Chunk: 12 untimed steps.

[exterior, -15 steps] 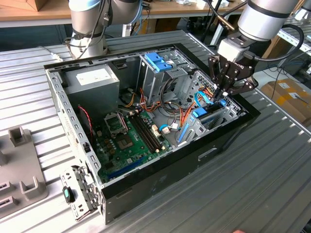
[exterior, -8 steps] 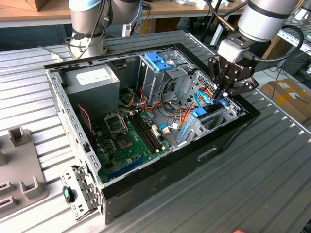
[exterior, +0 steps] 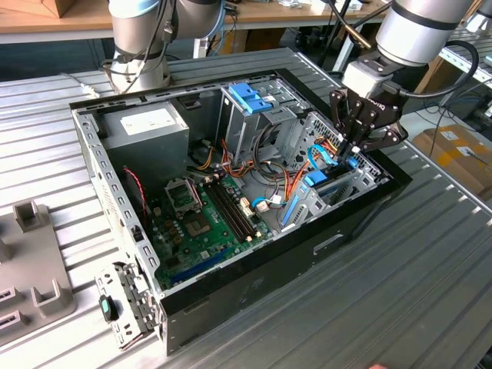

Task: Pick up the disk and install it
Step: 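Insert the second disk wire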

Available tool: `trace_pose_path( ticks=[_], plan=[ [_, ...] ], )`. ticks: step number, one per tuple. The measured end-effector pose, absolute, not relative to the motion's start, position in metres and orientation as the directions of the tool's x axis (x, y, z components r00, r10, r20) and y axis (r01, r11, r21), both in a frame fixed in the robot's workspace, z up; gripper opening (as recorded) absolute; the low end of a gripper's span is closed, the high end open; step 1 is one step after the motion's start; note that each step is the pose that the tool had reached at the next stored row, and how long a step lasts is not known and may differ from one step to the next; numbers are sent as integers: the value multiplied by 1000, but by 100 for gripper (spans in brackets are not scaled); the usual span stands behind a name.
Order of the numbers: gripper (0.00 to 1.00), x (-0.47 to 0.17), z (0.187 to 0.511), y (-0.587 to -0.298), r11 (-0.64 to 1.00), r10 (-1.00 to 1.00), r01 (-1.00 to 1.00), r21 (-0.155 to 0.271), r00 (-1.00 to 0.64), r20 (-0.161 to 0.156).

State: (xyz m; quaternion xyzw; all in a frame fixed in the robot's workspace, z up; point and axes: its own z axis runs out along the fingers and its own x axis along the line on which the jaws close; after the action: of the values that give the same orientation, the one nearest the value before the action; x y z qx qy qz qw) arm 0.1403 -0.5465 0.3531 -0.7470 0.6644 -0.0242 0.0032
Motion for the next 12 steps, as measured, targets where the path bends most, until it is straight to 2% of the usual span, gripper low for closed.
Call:
trace_pose_path(
  ticks=[12],
  plan=[
    [16,139,353,-546,-117,-993,-992,-37,116,32]
  ],
)
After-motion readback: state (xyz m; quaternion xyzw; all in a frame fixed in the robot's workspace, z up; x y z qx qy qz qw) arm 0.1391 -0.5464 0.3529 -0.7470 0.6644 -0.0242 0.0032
